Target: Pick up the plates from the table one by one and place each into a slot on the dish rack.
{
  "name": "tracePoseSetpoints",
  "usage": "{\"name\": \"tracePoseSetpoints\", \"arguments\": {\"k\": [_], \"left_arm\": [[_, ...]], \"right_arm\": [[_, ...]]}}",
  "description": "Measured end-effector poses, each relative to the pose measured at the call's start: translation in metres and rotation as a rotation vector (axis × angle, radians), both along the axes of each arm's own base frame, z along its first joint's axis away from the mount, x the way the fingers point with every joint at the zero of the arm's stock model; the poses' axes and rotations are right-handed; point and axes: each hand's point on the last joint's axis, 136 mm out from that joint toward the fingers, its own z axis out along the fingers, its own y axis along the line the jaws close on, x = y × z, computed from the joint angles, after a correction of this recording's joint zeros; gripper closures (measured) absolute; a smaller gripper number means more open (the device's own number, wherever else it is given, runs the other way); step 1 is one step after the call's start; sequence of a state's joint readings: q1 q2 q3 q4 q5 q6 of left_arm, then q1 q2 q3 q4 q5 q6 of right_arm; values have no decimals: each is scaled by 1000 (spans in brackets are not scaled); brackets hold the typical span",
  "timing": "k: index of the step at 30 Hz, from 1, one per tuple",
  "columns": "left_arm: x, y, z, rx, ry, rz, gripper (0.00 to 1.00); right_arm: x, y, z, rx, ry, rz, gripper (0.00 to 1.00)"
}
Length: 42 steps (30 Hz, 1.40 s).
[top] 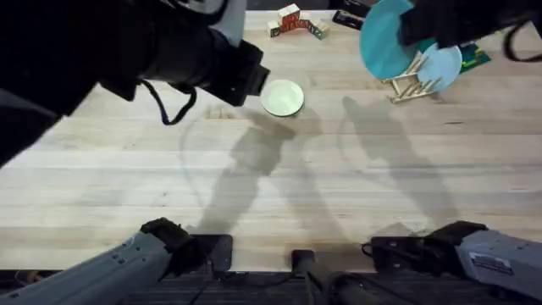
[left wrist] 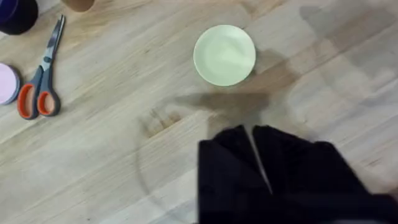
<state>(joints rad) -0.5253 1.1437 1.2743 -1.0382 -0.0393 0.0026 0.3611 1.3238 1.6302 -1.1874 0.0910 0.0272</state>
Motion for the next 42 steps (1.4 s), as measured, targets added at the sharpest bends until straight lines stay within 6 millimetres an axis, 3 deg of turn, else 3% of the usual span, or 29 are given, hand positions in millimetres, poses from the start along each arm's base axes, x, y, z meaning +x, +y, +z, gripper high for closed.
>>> {"name": "tracePoseSetpoints", "arguments": {"k": [2,6,7,14,22,27,34,42], "left_arm": [[-3,-3,-1,10,2,-9,712],[-5,-3,-2,23,4,-8,81],[-5,-3,-2,22,5,-2,24],[-5,-2,-2,26,3,2,6],[-5,-2,-2,26,3,2,6],[-5,-2,-2,26,3,2,6],[-5,-2,-2,26,3,2,8],[-5,-2,-2,26,3,2,8]], "right_arm": [[-4,-7,5,-2,-12,-9,971],[-14,-23,12,-17,-30,-21,971],[-15,-26,14,-22,-35,-22,971],[-16,-55,24,-68,-51,-57,971],[-10,-101,68,-97,-177,-173,972],[-6,-134,85,-124,-215,-266,972],[9,-167,75,-152,-174,-344,972],[28,-171,58,-158,-121,-336,972]]}}
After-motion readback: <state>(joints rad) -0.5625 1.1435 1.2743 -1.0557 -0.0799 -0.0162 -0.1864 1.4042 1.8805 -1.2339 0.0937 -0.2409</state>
